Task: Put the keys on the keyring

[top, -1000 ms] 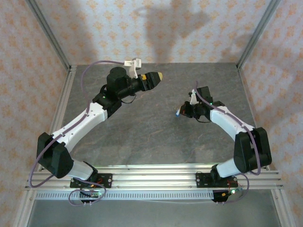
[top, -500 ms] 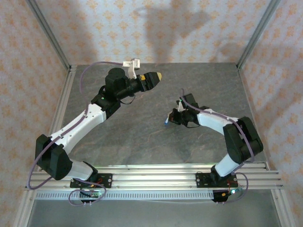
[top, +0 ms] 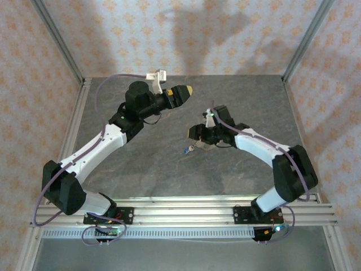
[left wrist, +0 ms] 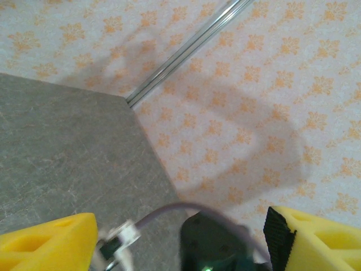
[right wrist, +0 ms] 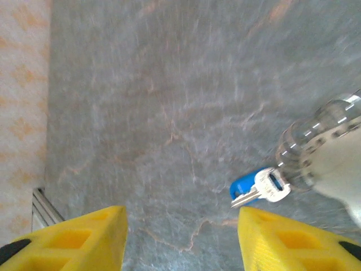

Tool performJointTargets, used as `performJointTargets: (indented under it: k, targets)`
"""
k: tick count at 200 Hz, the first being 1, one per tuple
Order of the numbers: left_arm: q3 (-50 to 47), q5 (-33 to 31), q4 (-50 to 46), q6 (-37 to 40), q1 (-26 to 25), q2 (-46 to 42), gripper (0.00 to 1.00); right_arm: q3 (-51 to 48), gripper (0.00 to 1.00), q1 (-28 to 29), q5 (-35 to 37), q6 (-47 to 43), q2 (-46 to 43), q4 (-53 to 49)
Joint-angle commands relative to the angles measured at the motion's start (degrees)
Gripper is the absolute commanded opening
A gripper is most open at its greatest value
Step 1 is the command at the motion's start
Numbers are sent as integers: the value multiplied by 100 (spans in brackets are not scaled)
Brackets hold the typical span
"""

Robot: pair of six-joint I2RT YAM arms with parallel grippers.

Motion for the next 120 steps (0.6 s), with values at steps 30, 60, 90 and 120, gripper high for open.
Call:
performJointTargets:
  k: [30, 60, 90, 120]
  targets:
    - [-229, -1211, -937, 775, -22, -617, 80, 256, 87, -800, 876, -354, -870, -687]
    - [-646, -2734, -1465, 1301, 12, -1163, 82, 460, 91, -1062, 2333, -643, -1333, -1054]
    - [-1631, -4546, -918, 1861, 30, -2004, 100, 321, 96, -1308, 3928, -688, -1686, -886]
    - [-2477, -5786, -611, 2714, 307, -2813, 100, -370, 100, -1402, 5372, -794, -1802, 165]
